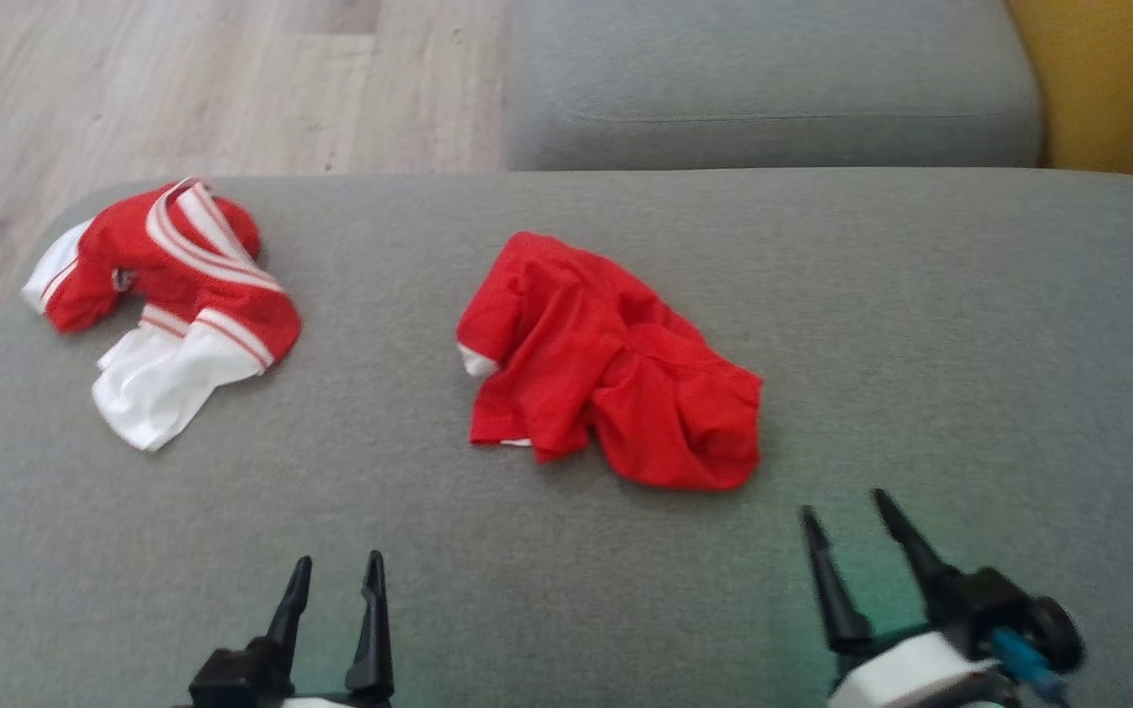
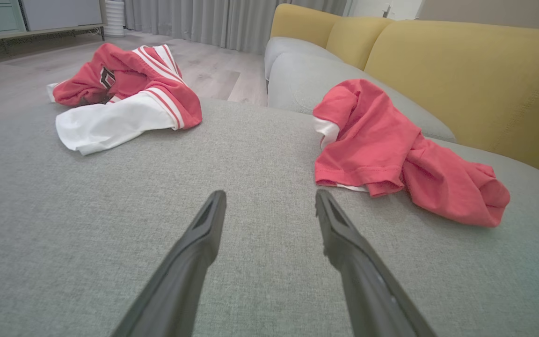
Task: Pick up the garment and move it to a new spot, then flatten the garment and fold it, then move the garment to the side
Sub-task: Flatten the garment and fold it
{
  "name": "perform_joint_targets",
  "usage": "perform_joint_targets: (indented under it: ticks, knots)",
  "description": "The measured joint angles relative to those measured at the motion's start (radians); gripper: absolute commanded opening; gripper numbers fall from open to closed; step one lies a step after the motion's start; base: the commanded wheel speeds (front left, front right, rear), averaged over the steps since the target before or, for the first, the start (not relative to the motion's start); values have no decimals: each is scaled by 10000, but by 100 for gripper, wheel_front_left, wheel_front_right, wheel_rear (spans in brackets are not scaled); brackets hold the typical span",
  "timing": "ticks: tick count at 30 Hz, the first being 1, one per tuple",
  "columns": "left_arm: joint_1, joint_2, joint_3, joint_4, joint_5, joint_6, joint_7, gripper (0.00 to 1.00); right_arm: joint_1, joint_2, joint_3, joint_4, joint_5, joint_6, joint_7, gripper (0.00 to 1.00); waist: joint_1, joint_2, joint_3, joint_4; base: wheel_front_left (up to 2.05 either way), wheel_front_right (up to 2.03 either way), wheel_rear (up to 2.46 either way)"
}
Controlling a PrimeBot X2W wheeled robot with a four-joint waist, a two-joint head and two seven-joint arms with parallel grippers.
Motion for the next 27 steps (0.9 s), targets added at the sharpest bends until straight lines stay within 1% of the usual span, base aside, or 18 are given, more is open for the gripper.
perform_joint_targets:
  ticks: [4,5,9,13,16,21,27]
  knots:
    - [-64,-33,-102,0,121,-2,0,100,-611,-4,825,121,-203,0,71,100,0,0,187,409,0,0,0]
    - [-64,-33,-102,0,121,-2,0,100,-611,-4,825,121,-203,0,71,100,0,0,187,409,0,0,0]
    - [-303,-142,-209,0,151,-17,0,100,-1817,-17,1682,500,-493,0,332,100,1,0,459,918,0,0,0]
    - [-636,-268,-380,10,171,-105,-2,100,-2961,-33,2387,1306,-612,0,648,100,1,0,757,1497,0,0,0]
    - [-759,-374,-422,71,238,-171,-4,100,-3701,-44,2826,2186,-788,0,894,100,1,0,974,1954,0,0,0]
    - [-897,-522,-464,215,240,-255,-6,100,-4665,-71,2884,3720,-1473,0,1484,100,2,0,1265,2701,0,0,0]
    - [-900,-568,-472,320,322,-284,-15,100,-5199,-100,2477,4807,-2378,0,2464,100,2,0,1509,3338,0,0,0]
